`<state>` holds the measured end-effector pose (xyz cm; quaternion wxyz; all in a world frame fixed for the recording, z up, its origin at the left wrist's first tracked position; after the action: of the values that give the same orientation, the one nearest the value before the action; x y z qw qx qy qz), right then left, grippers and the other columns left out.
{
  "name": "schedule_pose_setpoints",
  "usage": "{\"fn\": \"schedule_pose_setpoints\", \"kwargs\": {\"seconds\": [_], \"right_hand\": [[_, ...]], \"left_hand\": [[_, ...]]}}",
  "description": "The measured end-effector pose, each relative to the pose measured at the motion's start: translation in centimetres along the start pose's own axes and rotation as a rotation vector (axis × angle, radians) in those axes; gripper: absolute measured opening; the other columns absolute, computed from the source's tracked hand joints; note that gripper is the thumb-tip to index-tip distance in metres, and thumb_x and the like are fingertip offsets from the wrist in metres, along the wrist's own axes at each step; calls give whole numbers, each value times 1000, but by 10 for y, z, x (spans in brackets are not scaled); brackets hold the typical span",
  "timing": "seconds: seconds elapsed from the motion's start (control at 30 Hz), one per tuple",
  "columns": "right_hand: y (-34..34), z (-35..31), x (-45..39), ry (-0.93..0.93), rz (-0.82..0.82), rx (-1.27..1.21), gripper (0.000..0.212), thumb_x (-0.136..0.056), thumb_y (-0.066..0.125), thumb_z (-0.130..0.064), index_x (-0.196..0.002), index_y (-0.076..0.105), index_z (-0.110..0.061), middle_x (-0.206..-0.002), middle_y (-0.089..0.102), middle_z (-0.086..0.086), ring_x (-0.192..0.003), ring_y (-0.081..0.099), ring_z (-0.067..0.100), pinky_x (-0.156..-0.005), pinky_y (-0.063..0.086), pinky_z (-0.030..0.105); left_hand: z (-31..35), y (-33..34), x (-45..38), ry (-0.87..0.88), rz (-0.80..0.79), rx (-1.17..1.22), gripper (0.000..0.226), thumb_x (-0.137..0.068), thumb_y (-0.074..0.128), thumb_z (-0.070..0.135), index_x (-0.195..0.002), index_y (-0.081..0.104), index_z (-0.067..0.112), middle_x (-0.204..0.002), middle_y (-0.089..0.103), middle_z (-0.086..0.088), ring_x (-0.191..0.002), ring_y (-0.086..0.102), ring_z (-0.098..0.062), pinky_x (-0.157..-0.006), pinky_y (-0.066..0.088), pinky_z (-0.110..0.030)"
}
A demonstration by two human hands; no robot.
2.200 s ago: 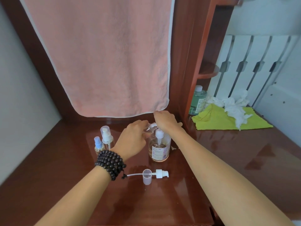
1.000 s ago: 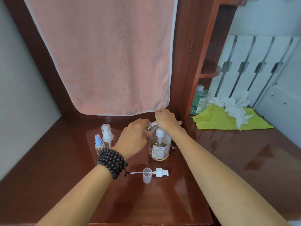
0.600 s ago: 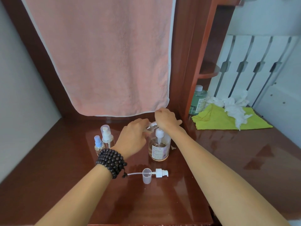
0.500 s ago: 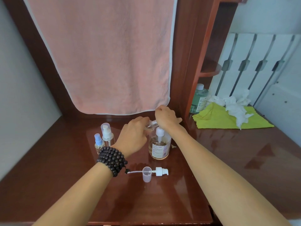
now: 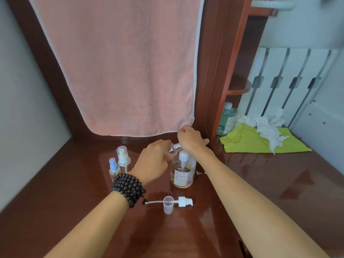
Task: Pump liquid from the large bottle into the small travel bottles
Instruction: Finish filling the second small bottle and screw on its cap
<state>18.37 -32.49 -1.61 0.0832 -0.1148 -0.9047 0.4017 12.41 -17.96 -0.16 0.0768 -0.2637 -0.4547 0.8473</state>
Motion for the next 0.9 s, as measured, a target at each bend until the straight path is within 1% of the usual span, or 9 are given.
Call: {"fn": "schedule_pose_setpoints", "kwargs": {"seconds": [0.13, 0.27, 0.4, 0.5, 0.6, 0.7, 0.77, 0.87, 0.9], "right_hand": [[10, 5, 1, 60, -63, 2, 32, -100, 29, -15, -116, 57, -14, -119, 56, 8, -123, 48, 33, -107, 20, 54], [17, 12, 1, 117, -88, 32, 37, -100, 28, -13, -123, 56, -13, -134, 56, 11, -132, 45, 33, -113, 18, 56], [18, 12, -1, 104, -108, 15, 30, -100, 29, -17, -115, 56, -15, -127, 58, 8, -123, 48, 32, -112, 24, 53], [8, 3, 0, 63, -85, -24, 37, -102, 26, -27, -121, 56, -17, -122, 59, 8, -109, 47, 30, -96, 20, 48], [7, 2, 4, 75, -99, -45, 40, -104, 25, -26, -128, 55, -16, -124, 59, 8, -110, 45, 30, -107, 19, 54], [11, 5, 3, 98, -120, 3, 38, -102, 28, -19, -130, 53, -13, -131, 56, 10, -125, 47, 33, -116, 18, 55], [19, 10, 3, 115, -127, 17, 34, -101, 29, -19, -123, 54, -13, -130, 56, 9, -129, 47, 32, -117, 21, 55], [29, 14, -5, 128, -127, -15, 19, -97, 31, -25, -98, 48, -18, -115, 53, 5, -124, 52, 29, -115, 30, 53], [27, 14, -5, 141, -124, -26, 20, -97, 30, -26, -99, 49, -19, -112, 52, 4, -121, 52, 27, -115, 29, 52]], "left_hand": [[-3, 4, 2, -37, 3, 46, 32, -87, 63, 6, -119, 60, 5, -111, 65, -11, -104, 61, -31, -88, 50, -46], [-6, 13, 4, -77, -19, 73, 31, -87, 62, 5, -118, 61, 3, -113, 65, -14, -107, 59, -30, -89, 44, -35], [-2, 7, 5, -67, -34, 73, 33, -89, 62, 7, -121, 60, 4, -117, 64, -12, -111, 58, -29, -93, 45, -36], [2, -2, 2, -46, -27, 49, 31, -90, 61, 12, -121, 60, 5, -116, 64, -12, -110, 58, -31, -93, 48, -46], [0, -2, 0, -59, -29, 56, 32, -90, 62, 12, -122, 60, 6, -114, 65, -11, -108, 59, -30, -91, 47, -40], [-2, 4, 0, -72, -37, 59, 32, -89, 63, 8, -121, 61, 3, -114, 65, -14, -108, 59, -30, -89, 42, -33], [-4, 8, 1, -81, -55, 53, 29, -88, 62, 6, -117, 61, 1, -112, 65, -16, -107, 59, -31, -88, 42, -34], [-1, 8, 1, -74, -70, 49, 29, -89, 61, 6, -118, 61, 2, -114, 65, -15, -108, 58, -31, -89, 41, -33], [0, 7, 1, -69, -71, 48, 30, -89, 61, 7, -118, 61, 2, -114, 65, -15, -109, 58, -31, -89, 41, -34]]}}
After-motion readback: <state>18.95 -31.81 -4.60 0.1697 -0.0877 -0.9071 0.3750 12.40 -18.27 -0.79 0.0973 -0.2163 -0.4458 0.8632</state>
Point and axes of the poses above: each hand's wrist, its own x-axis away from the middle knuckle, its own y-axis out of the palm, z = x × y, the point moved 7 cm from there along -x, towards the middle knuckle
